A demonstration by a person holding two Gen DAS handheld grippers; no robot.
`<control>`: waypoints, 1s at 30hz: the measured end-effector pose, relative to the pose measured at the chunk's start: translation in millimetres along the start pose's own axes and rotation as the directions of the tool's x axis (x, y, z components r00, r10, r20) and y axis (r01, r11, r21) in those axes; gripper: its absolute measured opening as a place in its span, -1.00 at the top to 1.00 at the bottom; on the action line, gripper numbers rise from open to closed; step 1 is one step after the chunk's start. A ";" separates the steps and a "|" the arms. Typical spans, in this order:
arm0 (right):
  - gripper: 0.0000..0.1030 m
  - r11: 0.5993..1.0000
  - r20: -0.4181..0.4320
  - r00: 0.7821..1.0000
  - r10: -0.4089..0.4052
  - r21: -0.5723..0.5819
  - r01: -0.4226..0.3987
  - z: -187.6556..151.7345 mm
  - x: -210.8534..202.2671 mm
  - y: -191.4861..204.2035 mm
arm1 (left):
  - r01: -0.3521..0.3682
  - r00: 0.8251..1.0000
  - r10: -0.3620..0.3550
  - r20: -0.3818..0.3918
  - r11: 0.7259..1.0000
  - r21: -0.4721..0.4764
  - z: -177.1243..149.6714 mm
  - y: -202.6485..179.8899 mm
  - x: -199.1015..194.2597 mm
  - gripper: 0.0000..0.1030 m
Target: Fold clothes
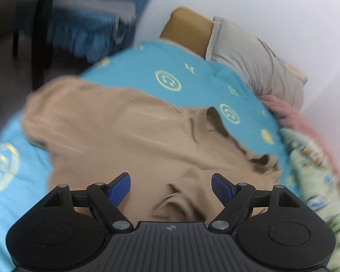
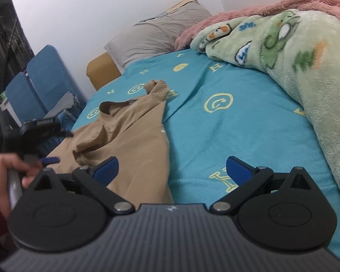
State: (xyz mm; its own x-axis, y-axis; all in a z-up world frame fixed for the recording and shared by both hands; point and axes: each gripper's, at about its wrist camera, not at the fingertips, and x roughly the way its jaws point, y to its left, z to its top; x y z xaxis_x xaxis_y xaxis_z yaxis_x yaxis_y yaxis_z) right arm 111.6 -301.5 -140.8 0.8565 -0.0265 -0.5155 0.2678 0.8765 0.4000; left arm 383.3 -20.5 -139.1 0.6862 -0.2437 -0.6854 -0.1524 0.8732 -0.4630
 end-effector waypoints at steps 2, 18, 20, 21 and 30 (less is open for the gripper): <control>-1.00 1.000 -0.005 1.000 0.006 -0.005 -0.006 -0.6 0.6 1.2 | 0.023 0.996 -0.027 -0.082 0.998 -0.058 9.8 3.7 23.0 -0.54; -1.00 0.997 -0.084 0.994 0.064 -0.048 -0.068 -10.6 13.9 12.1 | 0.067 0.997 -0.047 -0.061 0.912 0.405 26.0 -82.9 64.2 0.87; -1.00 0.997 -0.084 0.995 0.058 -0.042 -0.062 -11.1 14.6 10.8 | 0.013 0.994 -0.063 0.085 0.871 0.491 34.5 -100.1 55.5 0.87; -1.00 0.997 -0.082 0.995 0.056 -0.041 -0.059 -11.2 15.0 10.8 | -0.027 0.988 -0.052 0.143 0.863 0.504 37.6 -105.7 57.1 0.87; -1.00 0.997 -0.067 0.996 0.053 -0.049 -0.057 -12.8 17.1 10.0 | -0.170 0.985 0.134 0.110 0.858 0.485 11.9 -91.1 95.0 0.30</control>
State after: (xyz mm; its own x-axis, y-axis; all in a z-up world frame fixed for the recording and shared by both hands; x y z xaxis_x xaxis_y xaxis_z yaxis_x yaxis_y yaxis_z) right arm 123.2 -287.1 -155.3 0.8380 0.0525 -0.5432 0.1969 0.8993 0.3906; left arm 470.8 -118.1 -155.3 0.7335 -0.0770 -0.6753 0.0977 0.9952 -0.0074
